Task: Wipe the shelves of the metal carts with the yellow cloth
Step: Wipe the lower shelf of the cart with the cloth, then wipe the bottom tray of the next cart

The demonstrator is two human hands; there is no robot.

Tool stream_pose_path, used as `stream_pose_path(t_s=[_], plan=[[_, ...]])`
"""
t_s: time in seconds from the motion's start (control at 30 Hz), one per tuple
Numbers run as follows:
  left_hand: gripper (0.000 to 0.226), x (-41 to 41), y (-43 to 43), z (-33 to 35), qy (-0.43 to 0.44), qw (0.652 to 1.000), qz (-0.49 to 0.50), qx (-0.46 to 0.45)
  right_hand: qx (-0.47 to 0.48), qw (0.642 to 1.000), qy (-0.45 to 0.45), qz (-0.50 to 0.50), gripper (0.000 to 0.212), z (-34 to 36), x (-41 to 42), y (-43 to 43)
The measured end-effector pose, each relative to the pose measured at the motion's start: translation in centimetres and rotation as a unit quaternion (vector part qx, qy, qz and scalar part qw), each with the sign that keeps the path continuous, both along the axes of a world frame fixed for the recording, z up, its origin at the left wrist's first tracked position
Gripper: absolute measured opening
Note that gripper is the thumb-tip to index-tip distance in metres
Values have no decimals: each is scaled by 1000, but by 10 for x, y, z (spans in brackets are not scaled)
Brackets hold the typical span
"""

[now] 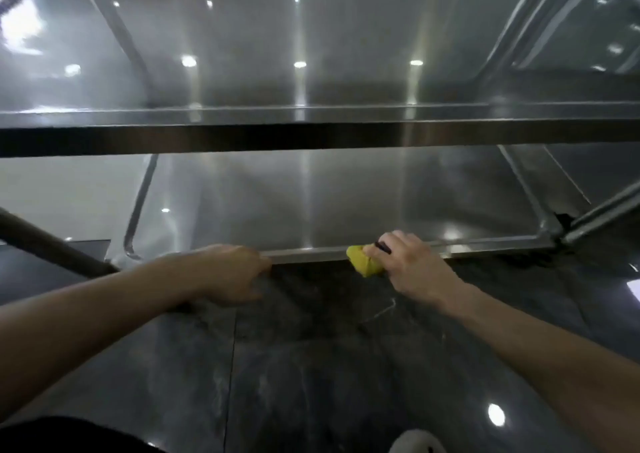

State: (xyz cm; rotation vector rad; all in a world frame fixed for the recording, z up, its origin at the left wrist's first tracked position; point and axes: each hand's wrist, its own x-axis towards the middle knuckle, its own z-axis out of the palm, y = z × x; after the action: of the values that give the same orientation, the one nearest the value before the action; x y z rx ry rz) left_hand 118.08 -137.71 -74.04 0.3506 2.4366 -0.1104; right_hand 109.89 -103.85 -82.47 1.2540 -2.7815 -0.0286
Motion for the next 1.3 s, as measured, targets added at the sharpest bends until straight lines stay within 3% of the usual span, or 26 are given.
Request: stream_pose_path(t_s=[0.2, 0.33, 0.5, 0.57, 0.7, 0.77, 0.87, 0.93, 1.1, 1.3], plan=[[35, 64, -69, 62, -80, 977, 195, -38, -49, 978, -84, 186, 58, 12, 37, -152], [40, 106, -124, 68, -74, 941, 330, -19, 8, 954, -102, 281, 67, 34, 67, -242], [38, 159, -150, 93, -33, 879, 467, 89, 45, 927, -141, 344, 68, 115, 117, -299], [41, 182, -154, 108, 5, 822, 541, 178, 58, 912, -184, 363, 66, 161, 135, -306], [60, 242, -146, 172, 64, 627, 639, 442, 54, 892, -227, 388, 65, 259, 167, -312], [62, 273, -139, 217, 67, 566, 643, 512, 51, 885, -257, 385, 68, 312, 179, -309], [67, 311, -129, 295, 36, 584, 613, 531, 42, 874, -312, 370, 69, 398, 190, -303], [70, 325, -121, 353, 28, 569, 615, 546, 27, 870, -337, 359, 64, 454, 195, -301], [34, 322, -113, 497, 149, 528, 650, 526, -17, 862, -392, 321, 58, 587, 199, -309], [15, 291, -182, 624, 260, 573, 628, 459, -111, 858, -429, 260, 55, 695, 191, -381]])
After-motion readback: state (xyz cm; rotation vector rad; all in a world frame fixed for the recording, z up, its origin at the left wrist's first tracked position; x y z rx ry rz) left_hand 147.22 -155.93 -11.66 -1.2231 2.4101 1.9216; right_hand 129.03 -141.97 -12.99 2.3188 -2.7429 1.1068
